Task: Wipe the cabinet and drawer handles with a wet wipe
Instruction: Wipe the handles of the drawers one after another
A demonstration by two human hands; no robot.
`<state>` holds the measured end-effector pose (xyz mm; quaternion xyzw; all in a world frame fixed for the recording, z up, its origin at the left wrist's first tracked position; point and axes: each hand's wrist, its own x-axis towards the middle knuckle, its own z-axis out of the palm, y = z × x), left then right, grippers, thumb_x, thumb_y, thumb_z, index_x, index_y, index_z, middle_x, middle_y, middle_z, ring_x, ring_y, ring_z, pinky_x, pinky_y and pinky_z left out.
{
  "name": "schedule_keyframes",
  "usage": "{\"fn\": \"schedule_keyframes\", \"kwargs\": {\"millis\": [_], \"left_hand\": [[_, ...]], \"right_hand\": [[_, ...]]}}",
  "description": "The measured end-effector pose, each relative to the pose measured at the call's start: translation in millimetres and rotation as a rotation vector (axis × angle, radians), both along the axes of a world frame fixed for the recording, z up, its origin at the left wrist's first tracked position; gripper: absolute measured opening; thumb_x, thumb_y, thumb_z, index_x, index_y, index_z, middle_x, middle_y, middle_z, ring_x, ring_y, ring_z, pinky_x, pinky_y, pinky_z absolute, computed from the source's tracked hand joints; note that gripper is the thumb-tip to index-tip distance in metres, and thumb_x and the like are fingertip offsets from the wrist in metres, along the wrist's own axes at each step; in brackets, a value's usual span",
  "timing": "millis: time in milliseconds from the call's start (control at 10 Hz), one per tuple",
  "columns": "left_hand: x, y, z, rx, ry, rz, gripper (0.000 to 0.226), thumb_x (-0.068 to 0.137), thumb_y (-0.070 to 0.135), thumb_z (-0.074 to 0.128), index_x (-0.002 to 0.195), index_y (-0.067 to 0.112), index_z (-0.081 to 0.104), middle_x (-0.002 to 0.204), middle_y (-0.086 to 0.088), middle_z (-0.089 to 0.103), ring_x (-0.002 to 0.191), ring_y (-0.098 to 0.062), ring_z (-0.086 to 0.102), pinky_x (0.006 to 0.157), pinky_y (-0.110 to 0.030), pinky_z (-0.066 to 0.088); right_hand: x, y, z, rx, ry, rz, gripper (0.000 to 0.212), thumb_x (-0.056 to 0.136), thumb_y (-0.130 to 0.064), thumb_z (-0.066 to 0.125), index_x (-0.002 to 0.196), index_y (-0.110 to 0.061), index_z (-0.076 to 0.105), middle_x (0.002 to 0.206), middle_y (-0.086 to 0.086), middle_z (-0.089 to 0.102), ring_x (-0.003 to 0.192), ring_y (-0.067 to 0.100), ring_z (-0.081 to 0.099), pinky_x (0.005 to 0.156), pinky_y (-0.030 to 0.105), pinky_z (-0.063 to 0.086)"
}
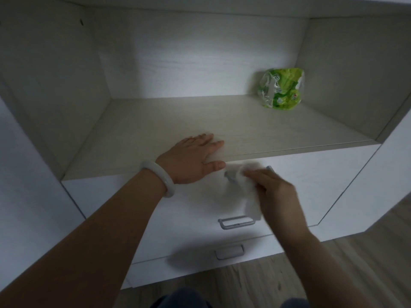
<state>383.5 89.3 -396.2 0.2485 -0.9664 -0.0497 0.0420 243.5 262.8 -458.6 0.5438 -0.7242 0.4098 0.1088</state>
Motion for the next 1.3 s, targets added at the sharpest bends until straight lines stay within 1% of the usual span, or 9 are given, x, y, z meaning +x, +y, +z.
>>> {"fn": "schedule_keyframes", "kwargs": {"millis": [100,200,300,400,500,700,900,1000,1300], "left_hand": [[-1,0,0,0.001,0.003,0.001,0.067,0.094,0.06,0.03,0.152,0.033,0.012,0.162,0.001,0.004,0.148,-0.012,0.003,0.121,-0.035,0.006],[-1,1,0,-0.011,0.011,0.0,0.067,0.094,0.06,0.03,0.152,0.033,0.012,0.162,0.001,0.005,0.148,-0.013,0.003,0.121,-0.036,0.007],[0,1,1,-0.015,0.004,-0.001,0.067,0.093,0.06,0.03,0.152,0.033,0.012,0.162,0.002,0.005,0.148,-0.012,0.003,0.121,-0.036,0.007],[0,1,1,-0.016,-0.002,0.0,0.066,0.094,0.06,0.03,0.152,0.033,0.011,0.162,0.002,0.004,0.148,-0.012,0.003,0.121,-0.034,0.006],[-1,0,0,-0.012,0.002,0.001,0.066,0.094,0.06,0.03,0.152,0.033,0.011,0.162,0.002,0.005,0.148,-0.013,0.004,0.121,-0.034,0.005],[-1,0,-1,-0.008,0.007,0.006,0.066,0.093,0.06,0.03,0.152,0.034,0.013,0.162,0.002,0.006,0.148,-0.012,0.005,0.121,-0.033,0.006],[-1,-1,-1,-0.001,-0.002,0.015,0.066,0.093,0.06,0.03,0.152,0.035,0.012,0.162,0.003,0.006,0.148,-0.012,0.004,0.121,-0.031,0.004],[-1,0,-1,-0.006,0.01,0.014,0.066,0.093,0.06,0.031,0.151,0.035,0.013,0.162,0.004,0.006,0.148,-0.011,0.005,0.121,-0.032,0.005],[-2,0,0,0.001,0.012,0.021,0.066,0.093,0.06,0.032,0.151,0.034,0.014,0.162,0.004,0.007,0.148,-0.011,0.005,0.121,-0.033,0.006]], "right_hand": [[-16,7,4,-0.002,-0.039,-0.118,0.016,0.083,0.007,0.057,0.083,-0.005,0.069,0.081,-0.001,0.063,0.07,0.019,0.06,0.062,0.018,0.043],[10,-6,-4,-0.012,-0.011,-0.069,0.022,0.083,0.009,0.057,0.078,-0.011,0.063,0.085,0.001,0.062,0.07,0.019,0.06,0.062,0.022,0.044],[28,-6,-6,-0.073,-0.216,0.117,0.029,0.087,0.001,0.063,0.109,-0.018,0.07,0.115,-0.018,0.059,0.102,-0.008,0.057,0.085,0.002,0.043],[23,13,-8,-0.182,-0.539,0.22,0.041,0.085,0.007,0.061,0.104,-0.028,0.07,0.115,-0.02,0.066,0.108,-0.009,0.059,0.087,0.009,0.048],[13,32,-34,-0.114,-0.646,0.021,0.044,0.084,0.013,0.057,0.088,-0.028,0.071,0.093,-0.016,0.072,0.089,0.001,0.065,0.067,0.01,0.05],[-26,33,-97,0.16,-0.51,-0.357,0.019,0.091,-0.005,0.058,0.108,-0.01,0.063,0.105,0.007,0.061,0.09,0.024,0.062,0.08,0.039,0.053],[-14,0,-127,0.334,-0.196,-0.141,0.029,0.089,0.01,0.05,0.111,0.002,0.067,0.116,0.01,0.057,0.097,0.025,0.061,0.089,0.024,0.046],[-17,-5,-126,0.35,-0.267,-0.127,0.031,0.093,0.007,0.044,0.114,0.001,0.065,0.113,0.001,0.047,0.081,0.006,0.057,0.08,0.005,0.044],[7,-9,-133,0.358,-0.313,-0.019,0.027,0.097,-0.012,0.053,0.119,-0.002,0.065,0.103,-0.001,0.046,0.092,0.013,0.049,0.088,0.016,0.038]]}}
